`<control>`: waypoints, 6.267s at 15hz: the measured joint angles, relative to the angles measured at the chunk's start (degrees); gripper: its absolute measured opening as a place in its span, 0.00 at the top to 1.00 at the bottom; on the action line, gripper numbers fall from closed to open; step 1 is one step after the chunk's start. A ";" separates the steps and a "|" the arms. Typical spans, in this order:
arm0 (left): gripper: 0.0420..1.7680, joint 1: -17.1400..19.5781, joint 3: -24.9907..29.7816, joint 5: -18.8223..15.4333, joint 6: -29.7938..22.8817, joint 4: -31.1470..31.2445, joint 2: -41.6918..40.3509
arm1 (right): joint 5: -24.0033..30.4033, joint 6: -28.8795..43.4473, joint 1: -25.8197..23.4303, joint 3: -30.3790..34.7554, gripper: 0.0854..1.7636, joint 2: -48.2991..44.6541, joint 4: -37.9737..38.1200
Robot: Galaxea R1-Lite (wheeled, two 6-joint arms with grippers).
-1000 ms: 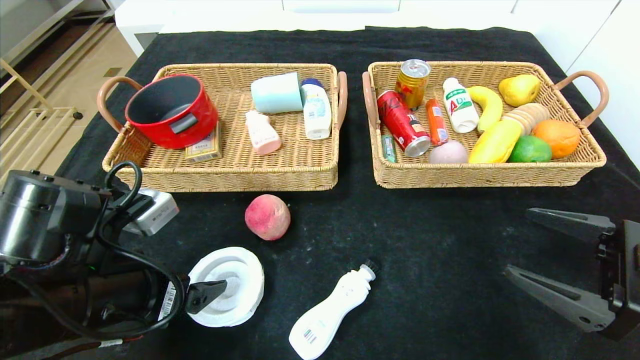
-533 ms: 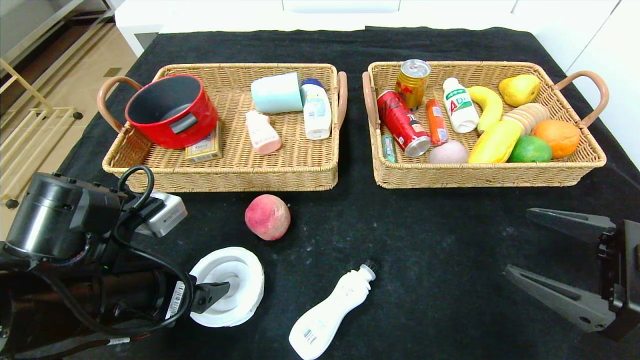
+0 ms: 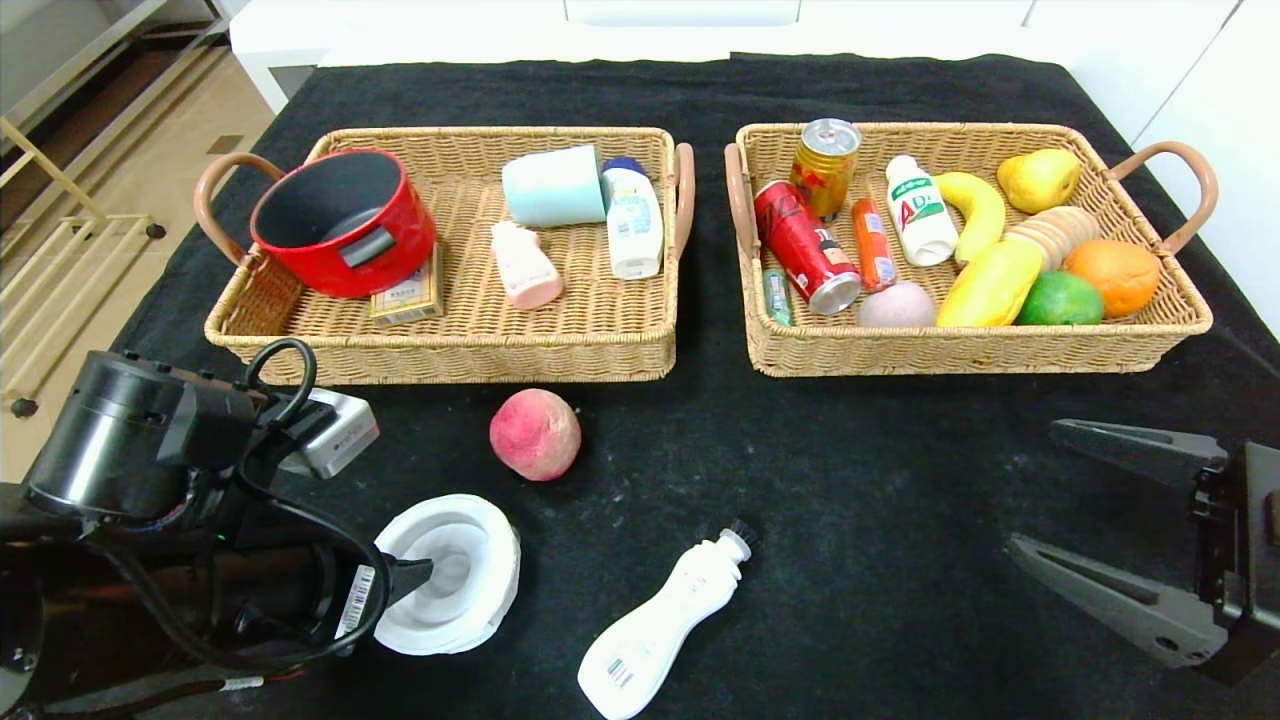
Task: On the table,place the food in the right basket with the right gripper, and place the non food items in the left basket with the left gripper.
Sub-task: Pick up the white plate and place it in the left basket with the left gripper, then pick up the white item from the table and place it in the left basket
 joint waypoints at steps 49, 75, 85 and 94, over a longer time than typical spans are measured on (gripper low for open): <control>0.78 3.91 -31.85 -8.79 0.05 -14.85 12.65 | 0.20 -0.06 0.07 0.44 0.03 -0.80 -0.02; 0.12 1.46 -31.67 -8.11 3.05 -15.20 15.85 | 0.20 -0.15 0.18 0.52 0.03 -0.90 0.00; 0.06 -11.82 -21.25 -6.12 9.98 -15.15 9.63 | 0.17 -0.15 -0.17 0.29 0.03 -0.80 0.00; 0.04 -21.41 -9.07 -5.99 18.75 -16.16 7.30 | 0.17 -0.04 -0.65 -0.12 0.03 -0.52 0.00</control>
